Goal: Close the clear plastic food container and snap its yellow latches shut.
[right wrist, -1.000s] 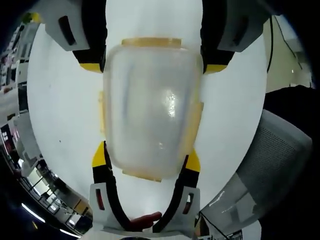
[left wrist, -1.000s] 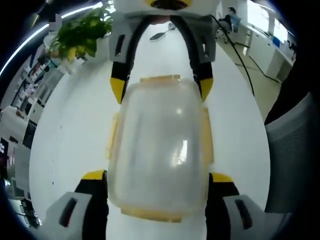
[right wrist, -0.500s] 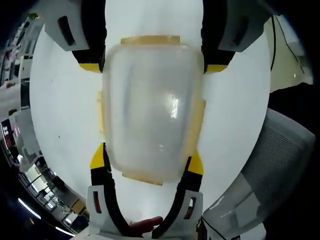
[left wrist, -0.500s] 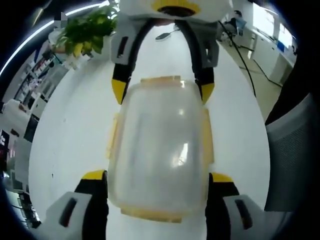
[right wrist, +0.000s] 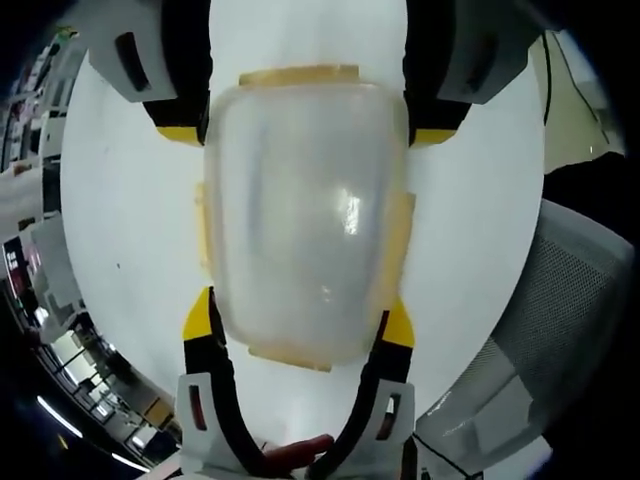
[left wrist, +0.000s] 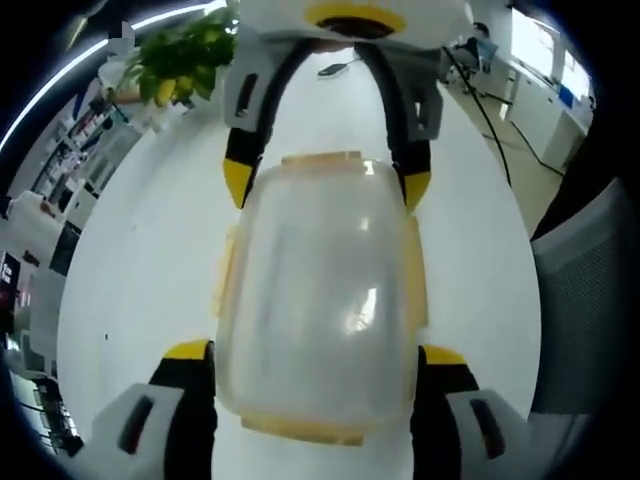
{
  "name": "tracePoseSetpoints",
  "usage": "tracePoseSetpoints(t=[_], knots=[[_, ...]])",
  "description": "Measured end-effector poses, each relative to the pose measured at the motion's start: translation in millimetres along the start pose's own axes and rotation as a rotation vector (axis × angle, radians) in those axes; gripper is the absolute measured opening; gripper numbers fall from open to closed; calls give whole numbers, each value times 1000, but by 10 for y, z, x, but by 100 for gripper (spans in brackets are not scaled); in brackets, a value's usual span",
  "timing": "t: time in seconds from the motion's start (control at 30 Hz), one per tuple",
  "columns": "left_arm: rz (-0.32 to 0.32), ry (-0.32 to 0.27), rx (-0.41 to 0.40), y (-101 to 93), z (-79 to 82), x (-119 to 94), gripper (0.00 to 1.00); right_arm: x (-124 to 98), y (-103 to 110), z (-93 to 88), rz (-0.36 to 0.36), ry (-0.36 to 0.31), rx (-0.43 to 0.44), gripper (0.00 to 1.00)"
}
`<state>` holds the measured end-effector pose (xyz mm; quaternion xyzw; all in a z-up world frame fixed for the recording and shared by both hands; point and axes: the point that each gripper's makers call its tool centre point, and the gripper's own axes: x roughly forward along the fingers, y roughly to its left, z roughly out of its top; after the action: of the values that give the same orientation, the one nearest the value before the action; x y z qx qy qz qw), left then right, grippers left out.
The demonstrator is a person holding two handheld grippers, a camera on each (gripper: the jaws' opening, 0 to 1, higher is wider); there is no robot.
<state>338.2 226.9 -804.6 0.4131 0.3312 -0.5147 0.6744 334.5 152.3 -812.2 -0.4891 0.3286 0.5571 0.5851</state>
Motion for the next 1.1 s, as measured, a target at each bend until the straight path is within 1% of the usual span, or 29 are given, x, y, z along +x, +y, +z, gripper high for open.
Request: tracePoseSetpoints(t=[0.27,0.43,0.6,0.83,1.1], knots=[[7,6,-12,65,-152,-58,78,82,-67,145,-3,15,-4,78],[6,25,-4,133,-267,-88,78,146,-136,250,-15,16,11,78],[6,15,-7,181,-349,-132,78,189,-191,333,-13,21,15,79],[-2,3,3,241,-431,-160,78,238,-235,428,-21,38,36,79],[-13,0,19,329,-508,-166,78,286,-303,494,-28,56,64,80]])
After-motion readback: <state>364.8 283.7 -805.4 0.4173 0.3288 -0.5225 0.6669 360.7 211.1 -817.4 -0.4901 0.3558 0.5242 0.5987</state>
